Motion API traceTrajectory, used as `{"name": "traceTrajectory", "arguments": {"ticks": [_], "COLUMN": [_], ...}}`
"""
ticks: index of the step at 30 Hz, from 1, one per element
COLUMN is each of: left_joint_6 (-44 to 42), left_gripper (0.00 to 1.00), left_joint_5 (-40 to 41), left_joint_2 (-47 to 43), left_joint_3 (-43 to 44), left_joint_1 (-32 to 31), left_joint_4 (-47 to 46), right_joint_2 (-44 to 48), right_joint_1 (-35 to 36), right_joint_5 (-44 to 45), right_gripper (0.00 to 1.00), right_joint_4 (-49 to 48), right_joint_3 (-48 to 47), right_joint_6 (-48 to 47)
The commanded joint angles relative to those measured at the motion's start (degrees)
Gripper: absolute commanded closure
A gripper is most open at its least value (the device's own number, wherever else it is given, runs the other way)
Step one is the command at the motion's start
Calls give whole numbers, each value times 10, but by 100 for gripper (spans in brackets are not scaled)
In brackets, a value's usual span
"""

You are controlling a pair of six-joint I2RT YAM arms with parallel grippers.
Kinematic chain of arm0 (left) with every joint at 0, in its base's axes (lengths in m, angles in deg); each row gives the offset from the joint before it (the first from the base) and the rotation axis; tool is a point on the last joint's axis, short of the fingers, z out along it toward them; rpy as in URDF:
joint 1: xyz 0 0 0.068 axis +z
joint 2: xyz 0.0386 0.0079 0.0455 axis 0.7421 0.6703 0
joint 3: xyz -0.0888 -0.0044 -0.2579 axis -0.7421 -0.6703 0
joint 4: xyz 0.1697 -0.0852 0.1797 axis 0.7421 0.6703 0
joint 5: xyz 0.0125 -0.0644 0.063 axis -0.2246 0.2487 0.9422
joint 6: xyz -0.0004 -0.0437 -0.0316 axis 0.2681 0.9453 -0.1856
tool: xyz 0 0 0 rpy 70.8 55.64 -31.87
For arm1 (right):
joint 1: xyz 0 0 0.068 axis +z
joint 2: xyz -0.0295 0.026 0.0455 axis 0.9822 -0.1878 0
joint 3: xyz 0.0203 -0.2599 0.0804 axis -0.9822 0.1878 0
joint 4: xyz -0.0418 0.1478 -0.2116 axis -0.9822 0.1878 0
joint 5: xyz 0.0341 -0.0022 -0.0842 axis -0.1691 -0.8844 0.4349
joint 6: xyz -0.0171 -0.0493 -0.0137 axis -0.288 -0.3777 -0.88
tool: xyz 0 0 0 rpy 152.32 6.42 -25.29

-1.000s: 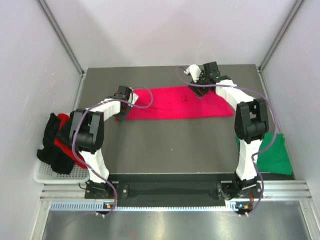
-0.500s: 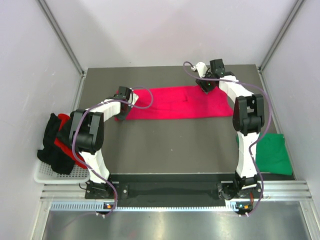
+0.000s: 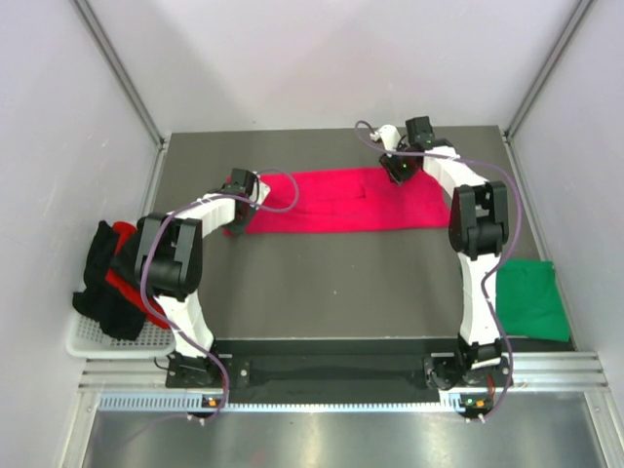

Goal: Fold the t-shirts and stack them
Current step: Fold the tshirt

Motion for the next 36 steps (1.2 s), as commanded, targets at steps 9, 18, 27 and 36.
{"name": "traceTrajectory", "arguments": {"ticks": [9, 18, 27, 36], "left_joint_6": [6, 6, 7, -71], "left_gripper": [83, 83, 83, 70], "left_joint_5": [4, 10, 13, -16], "left_joint_2": [0, 0, -24, -142], "left_joint_3": [-15, -22, -35, -35], "left_joint_1": [4, 4, 4, 4], "left_joint_4": [22, 18, 6, 5], "right_joint_2": [-50, -50, 119, 301], "right_joint_1": [-8, -21, -19, -17], "right_joint_5": [0, 173, 215, 80], "right_gripper": [60, 58, 56, 47], "right_joint_4": [16, -88, -270, -151], "right_joint_3": [-71, -79, 33, 177], "right_joint_6": [20, 26, 76, 152]}}
